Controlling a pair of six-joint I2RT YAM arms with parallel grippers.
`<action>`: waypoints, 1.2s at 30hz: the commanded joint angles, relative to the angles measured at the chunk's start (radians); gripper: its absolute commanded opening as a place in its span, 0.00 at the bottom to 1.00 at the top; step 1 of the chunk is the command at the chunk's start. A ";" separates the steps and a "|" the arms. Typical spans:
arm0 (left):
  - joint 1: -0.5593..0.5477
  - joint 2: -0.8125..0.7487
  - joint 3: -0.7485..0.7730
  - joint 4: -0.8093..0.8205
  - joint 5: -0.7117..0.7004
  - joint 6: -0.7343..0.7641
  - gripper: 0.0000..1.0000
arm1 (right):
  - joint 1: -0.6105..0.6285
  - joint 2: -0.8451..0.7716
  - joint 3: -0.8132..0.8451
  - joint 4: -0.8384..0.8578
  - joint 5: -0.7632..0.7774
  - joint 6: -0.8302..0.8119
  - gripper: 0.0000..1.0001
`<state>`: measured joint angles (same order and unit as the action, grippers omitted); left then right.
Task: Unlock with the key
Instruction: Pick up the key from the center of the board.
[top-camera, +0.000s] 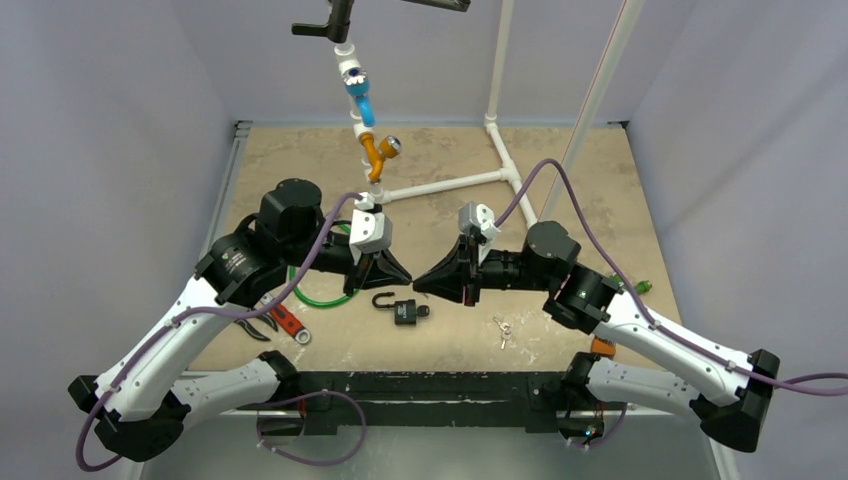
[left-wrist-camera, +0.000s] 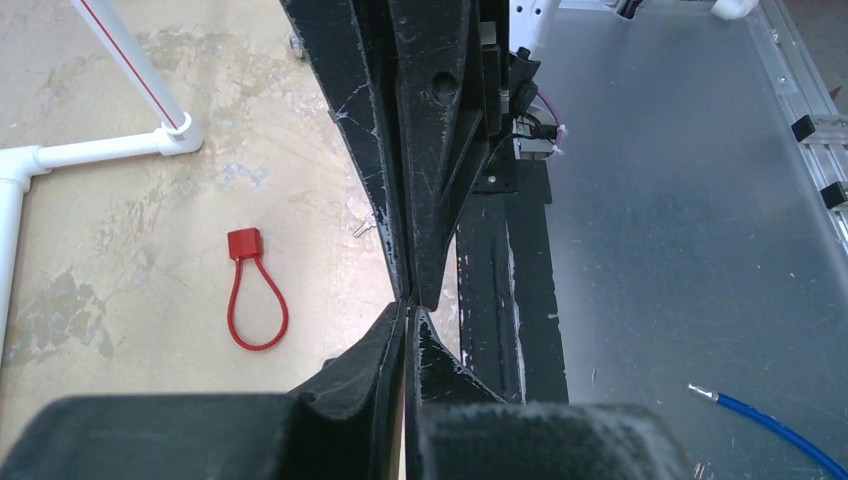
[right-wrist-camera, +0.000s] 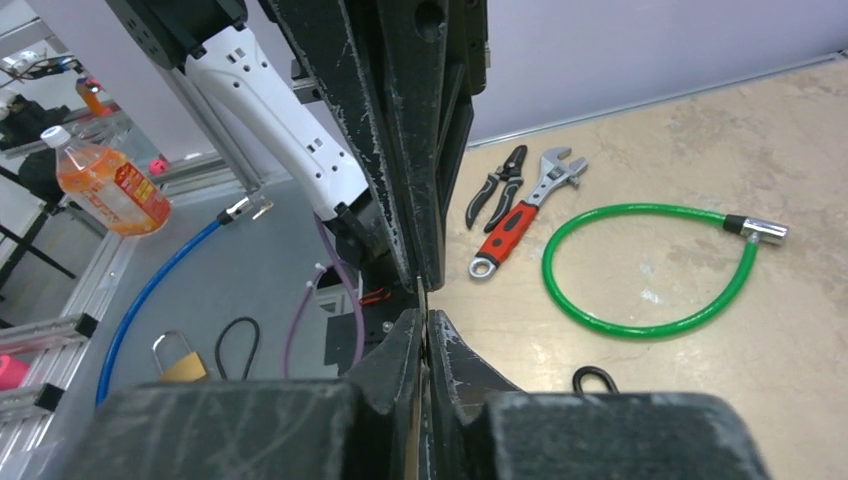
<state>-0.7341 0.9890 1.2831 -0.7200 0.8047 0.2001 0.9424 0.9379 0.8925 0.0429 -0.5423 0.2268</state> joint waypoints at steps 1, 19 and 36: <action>0.002 -0.009 0.036 0.033 0.024 -0.014 0.00 | 0.001 -0.006 0.029 0.039 0.002 -0.006 0.00; 0.002 -0.005 0.039 0.037 0.002 -0.017 0.21 | 0.000 -0.045 0.023 -0.041 -0.015 0.043 0.00; 0.001 0.037 -0.030 0.038 -0.143 -0.024 0.89 | -0.005 -0.075 0.025 -0.202 0.181 0.044 0.00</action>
<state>-0.7341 0.9920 1.2701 -0.7067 0.7715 0.1692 0.9428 0.8978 0.8936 -0.0875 -0.5152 0.2672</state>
